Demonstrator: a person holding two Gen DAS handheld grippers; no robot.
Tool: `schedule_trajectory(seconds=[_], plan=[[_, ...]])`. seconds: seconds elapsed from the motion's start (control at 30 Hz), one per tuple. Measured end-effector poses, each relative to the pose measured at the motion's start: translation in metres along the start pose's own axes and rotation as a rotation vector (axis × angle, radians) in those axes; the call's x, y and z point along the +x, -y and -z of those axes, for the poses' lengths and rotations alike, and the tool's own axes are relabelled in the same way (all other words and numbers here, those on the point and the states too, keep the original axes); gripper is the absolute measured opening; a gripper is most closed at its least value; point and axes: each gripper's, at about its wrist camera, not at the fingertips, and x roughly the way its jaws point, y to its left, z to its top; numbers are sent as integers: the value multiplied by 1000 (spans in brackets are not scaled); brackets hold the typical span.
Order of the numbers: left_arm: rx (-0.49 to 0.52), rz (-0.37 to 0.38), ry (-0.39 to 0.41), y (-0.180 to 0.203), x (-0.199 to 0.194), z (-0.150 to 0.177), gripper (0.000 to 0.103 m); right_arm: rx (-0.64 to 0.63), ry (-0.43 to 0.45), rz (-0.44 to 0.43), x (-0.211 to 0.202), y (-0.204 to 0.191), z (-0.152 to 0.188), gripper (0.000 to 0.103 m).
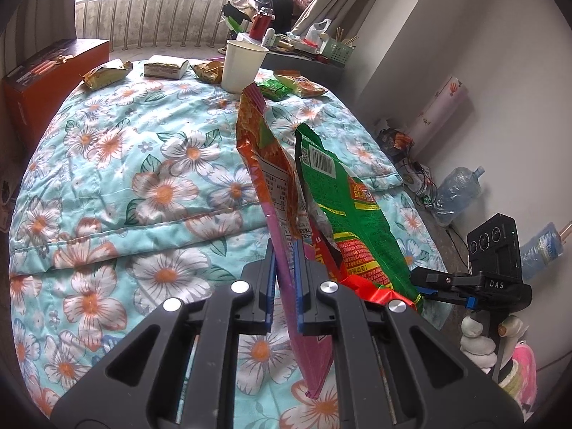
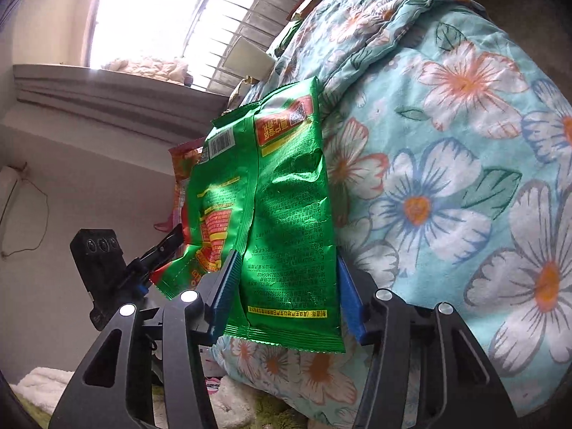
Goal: Collect trash
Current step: 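Lift the green bag and pink-orange bag off the bed with both tools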
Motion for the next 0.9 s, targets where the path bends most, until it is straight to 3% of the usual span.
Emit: schedule_trajectory(seconds=[0.17, 0.37, 0.53, 0.63, 0.9], plan=[[9, -12, -2, 4, 4, 0, 6, 50, 13, -6, 5, 5, -1, 51], [25, -29, -5, 11, 10, 3, 6, -3, -19, 89, 20, -5, -1, 52], [54, -55, 24, 18, 11, 2, 6, 12, -9, 83, 26, -8, -2, 52], [73, -57, 37, 23, 8, 2, 4, 43, 20, 68, 19, -7, 0, 39], [112, -17, 82, 37, -10, -1, 1, 124, 134, -104, -22, 1, 17, 11]])
